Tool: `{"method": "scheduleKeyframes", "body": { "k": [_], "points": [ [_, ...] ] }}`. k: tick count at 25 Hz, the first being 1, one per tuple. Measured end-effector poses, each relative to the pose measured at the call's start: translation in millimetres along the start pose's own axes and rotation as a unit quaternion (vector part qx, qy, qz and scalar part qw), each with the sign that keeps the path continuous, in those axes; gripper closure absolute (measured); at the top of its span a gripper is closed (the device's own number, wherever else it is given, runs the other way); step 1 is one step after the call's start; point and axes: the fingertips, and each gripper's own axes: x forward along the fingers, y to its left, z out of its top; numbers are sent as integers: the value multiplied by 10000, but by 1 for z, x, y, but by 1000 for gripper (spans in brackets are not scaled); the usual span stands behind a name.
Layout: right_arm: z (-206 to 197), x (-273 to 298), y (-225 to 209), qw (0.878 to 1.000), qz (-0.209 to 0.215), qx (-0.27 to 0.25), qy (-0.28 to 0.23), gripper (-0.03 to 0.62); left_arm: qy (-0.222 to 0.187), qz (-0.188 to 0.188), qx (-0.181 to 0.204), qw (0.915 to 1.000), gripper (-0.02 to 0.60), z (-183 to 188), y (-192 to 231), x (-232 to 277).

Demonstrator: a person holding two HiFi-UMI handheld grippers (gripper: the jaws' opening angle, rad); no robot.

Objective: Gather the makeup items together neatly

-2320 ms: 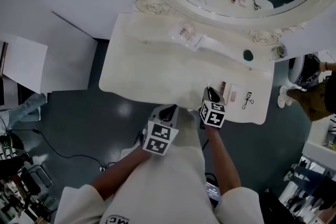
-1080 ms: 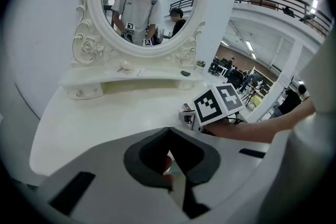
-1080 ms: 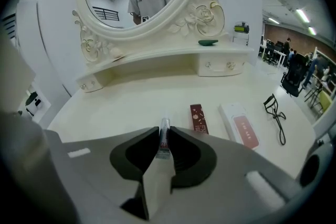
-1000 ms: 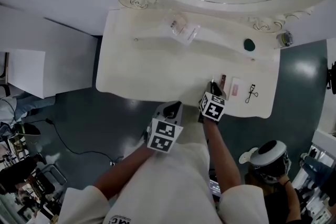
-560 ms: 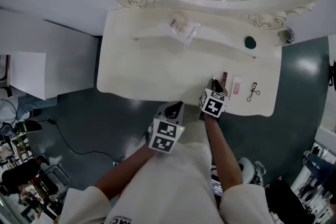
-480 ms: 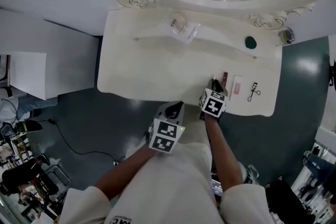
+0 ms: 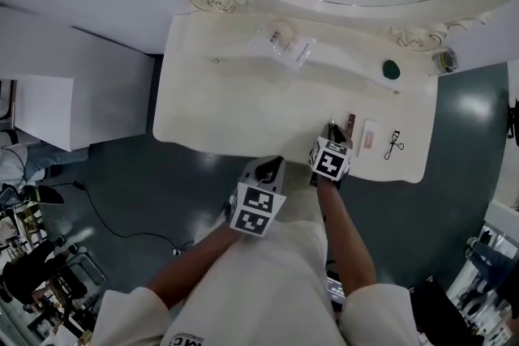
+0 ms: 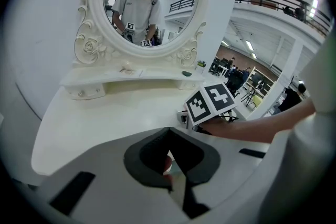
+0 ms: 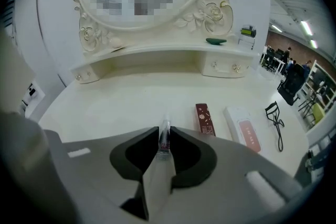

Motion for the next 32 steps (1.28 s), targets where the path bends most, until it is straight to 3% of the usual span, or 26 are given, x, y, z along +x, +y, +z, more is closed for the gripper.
{"method": "scheduleKeyframes", "body": {
  "k": [11, 20, 32],
  "points": [
    [2, 2, 3, 9996, -77, -252, 34, 531, -53, 53, -48, 10000, 577, -1, 9, -3],
    [3, 0, 6, 9999, 119, -104, -57, 497, -120, 106, -82, 9998, 577, -1, 17, -5],
    [10, -21, 10, 9994, 128, -212, -254, 513, -264, 99, -117, 9995, 577, -1, 13, -14]
  ]
}}
